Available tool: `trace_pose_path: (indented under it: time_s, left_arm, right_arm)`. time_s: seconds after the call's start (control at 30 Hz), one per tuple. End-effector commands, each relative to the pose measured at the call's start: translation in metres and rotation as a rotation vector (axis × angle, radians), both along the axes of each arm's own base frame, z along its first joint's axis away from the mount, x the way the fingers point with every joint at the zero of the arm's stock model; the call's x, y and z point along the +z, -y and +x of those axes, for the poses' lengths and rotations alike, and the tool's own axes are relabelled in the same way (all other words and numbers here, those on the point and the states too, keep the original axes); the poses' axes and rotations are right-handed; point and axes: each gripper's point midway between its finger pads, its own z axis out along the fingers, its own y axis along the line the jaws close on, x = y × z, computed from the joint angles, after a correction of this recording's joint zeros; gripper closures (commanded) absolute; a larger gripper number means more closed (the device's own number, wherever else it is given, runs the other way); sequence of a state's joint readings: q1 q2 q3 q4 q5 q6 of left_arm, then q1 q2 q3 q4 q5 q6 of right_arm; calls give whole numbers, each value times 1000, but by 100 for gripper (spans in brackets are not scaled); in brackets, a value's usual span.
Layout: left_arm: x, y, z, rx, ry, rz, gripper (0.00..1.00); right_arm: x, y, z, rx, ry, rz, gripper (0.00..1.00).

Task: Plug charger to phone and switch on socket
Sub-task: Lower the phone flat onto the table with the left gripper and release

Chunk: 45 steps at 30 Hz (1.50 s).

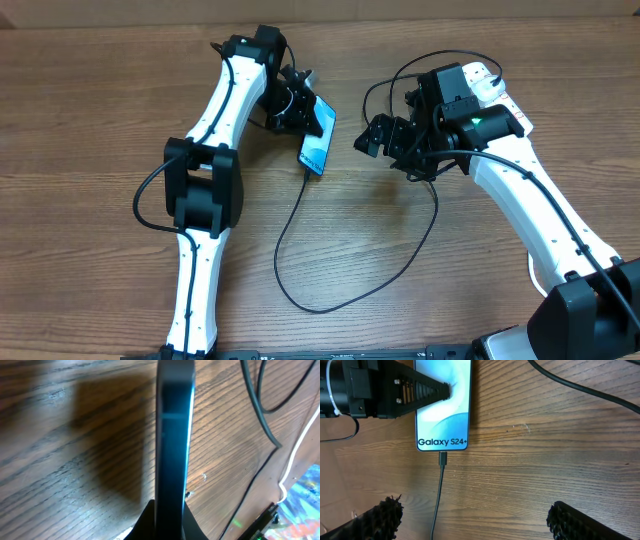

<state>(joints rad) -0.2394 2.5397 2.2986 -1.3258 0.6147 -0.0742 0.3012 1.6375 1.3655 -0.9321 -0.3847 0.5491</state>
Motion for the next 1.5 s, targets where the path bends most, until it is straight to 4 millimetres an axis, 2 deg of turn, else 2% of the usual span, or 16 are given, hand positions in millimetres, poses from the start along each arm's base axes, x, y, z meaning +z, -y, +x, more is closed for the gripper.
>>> trace_pose_path:
  time_s: [0.0, 0.23, 0.43, 0.53, 0.67, 0.73, 1.1, 1.23, 1.3, 1.37, 1.47]
  left_arm:
    - [-14, 2, 1, -23, 4, 10, 95]
    - [-23, 2, 16, 55, 8, 17, 96]
    - [-24, 5, 17, 67, 8, 19, 94]
    - [-25, 4, 17, 66, 12, 38, 85]
    - [-30, -4, 17, 68, 14, 90, 82]
    - [-33, -10, 16, 69, 13, 127, 77]
    - [-42, -30, 12, 69, 12, 253, 73]
    - [-44, -37, 11, 68, 11, 293, 61]
    - [-43, -37, 10, 70, 4, 289, 56]
    - [-37, -40, 10, 76, 2, 289, 55]
    - [-18, -45, 16, 93, 28, 282, 55]
  right_arm:
    - [3, 1, 5, 0, 19, -7, 5]
    - [3, 1, 4, 0, 16, -8, 5]
    - [3, 1, 5, 0, 20, -7, 5]
    - [3, 1, 5, 0, 19, -7, 5]
    - [3, 1, 4, 0, 16, -8, 5]
    - [3, 1, 4, 0, 15, -9, 5]
    - [2, 2, 3, 1, 11, -10, 5]
    - [2, 3, 3, -4, 11, -19, 4]
    - [0, 7, 3, -12, 9, -40, 0]
    - [-2, 10, 2, -18, 3, -57, 0]
    - [-3, 10, 1, -19, 0, -59, 0]
